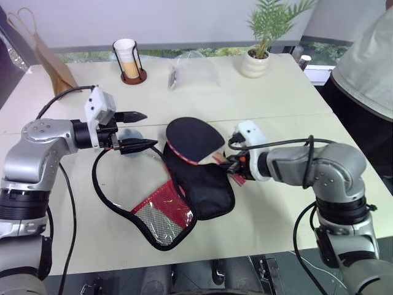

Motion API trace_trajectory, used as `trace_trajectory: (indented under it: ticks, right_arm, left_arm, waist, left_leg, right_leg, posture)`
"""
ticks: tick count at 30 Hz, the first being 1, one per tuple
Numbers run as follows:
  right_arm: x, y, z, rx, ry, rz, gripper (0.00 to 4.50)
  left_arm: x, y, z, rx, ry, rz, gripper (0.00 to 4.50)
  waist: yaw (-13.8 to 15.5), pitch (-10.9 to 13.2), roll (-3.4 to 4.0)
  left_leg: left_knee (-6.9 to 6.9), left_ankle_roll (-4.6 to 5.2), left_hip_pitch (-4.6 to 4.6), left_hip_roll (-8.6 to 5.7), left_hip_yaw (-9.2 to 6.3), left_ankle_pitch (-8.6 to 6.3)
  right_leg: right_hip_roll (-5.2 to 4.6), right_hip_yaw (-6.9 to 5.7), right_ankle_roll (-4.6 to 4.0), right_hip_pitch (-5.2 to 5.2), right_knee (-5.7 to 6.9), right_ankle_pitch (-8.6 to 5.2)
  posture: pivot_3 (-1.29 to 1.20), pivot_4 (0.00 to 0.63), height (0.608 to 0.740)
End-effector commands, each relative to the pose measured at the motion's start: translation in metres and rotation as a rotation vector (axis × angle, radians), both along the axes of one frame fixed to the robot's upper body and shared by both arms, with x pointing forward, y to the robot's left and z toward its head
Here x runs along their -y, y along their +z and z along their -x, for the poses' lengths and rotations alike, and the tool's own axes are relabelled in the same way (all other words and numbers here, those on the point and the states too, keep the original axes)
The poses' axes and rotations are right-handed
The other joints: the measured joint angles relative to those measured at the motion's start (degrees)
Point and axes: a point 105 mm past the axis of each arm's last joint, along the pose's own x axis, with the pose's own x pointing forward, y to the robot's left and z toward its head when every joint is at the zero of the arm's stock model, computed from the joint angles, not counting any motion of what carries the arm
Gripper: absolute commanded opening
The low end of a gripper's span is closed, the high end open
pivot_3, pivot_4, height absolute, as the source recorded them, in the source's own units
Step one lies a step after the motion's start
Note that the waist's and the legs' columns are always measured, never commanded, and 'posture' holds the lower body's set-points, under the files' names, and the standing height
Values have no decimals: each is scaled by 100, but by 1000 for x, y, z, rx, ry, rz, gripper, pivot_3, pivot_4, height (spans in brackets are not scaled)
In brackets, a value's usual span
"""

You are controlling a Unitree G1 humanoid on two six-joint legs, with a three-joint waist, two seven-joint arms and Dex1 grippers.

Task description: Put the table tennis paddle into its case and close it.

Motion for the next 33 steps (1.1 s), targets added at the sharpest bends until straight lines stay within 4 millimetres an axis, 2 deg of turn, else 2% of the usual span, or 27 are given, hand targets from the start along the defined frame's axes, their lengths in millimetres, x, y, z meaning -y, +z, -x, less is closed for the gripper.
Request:
trace_trajectory:
  ticks: [1, 10, 16, 23, 24, 26, 29, 33]
  right_arm:
    - [-4, 4, 2, -6, -2, -17, 821]
    - [-4, 1, 0, -91, -92, -47, 821]
    - [-10, 7, 12, -151, -123, -74, 821]
    - [-30, 24, 25, -131, 15, -126, 4338]
    - [-33, 29, 27, -124, 42, -138, 4476]
    - [-34, 40, 29, -105, 92, -144, 4476]
    - [-12, 44, 17, -19, 68, -68, 4476]
    - [31, 45, -3, 248, 125, 59, 4476]
  left_arm:
    - [-3, 11, 5, 44, 3, -10, 4500]
    - [-2, 10, 5, 35, -1, -9, 4500]
    - [-1, 10, 4, 32, -8, -9, 4500]
    - [-2, 10, 3, 32, -9, -14, 4500]
    - [-3, 10, 3, 33, -8, -14, 4500]
    - [-4, 10, 3, 34, -5, -16, 4500]
    - [-4, 11, 3, 39, -4, -15, 4500]
    - [-3, 11, 2, 43, -6, -20, 4500]
  waist:
    - [0, 0, 0]
    - [-4, 0, 0]
    - [-4, 1, -1]
    - [-8, 1, -1]
    - [-4, 1, -1]
    - [-1, 1, -1]
    - [36, 0, -3]
    - [133, 0, -3]
  left_leg:
    - [0, 0, 0, 0, 0, 0]
    - [0, 0, 0, 0, 0, 0]
    - [0, 1, -1, 0, 1, 0]
    - [-1, 2, 0, 4, -3, 0]
    - [-1, 2, 0, 4, -3, -1]
    - [0, 2, -1, 4, -2, -1]
    - [0, 2, -3, 4, -3, -1]
    - [1, 2, -12, 0, 0, -1]
  right_leg:
    - [0, 0, 0, 0, 0, 0]
    - [0, 0, 0, 0, 0, 0]
    - [-3, 1, 0, 1, -4, 0]
    - [3, 1, 0, 0, -4, 0]
    - [3, 1, 0, 0, -4, 0]
    - [2, 1, 0, 0, -5, 0]
    - [2, 1, -1, 0, -7, -1]
    - [-4, 1, -16, -5, -17, -10]
  posture:
    - [0, 150, 740]
    - [0, 150, 740]
    - [0, 150, 740]
    - [0, 150, 740]
    - [0, 150, 740]
    - [0, 150, 740]
    - [0, 150, 740]
    - [0, 150, 740]
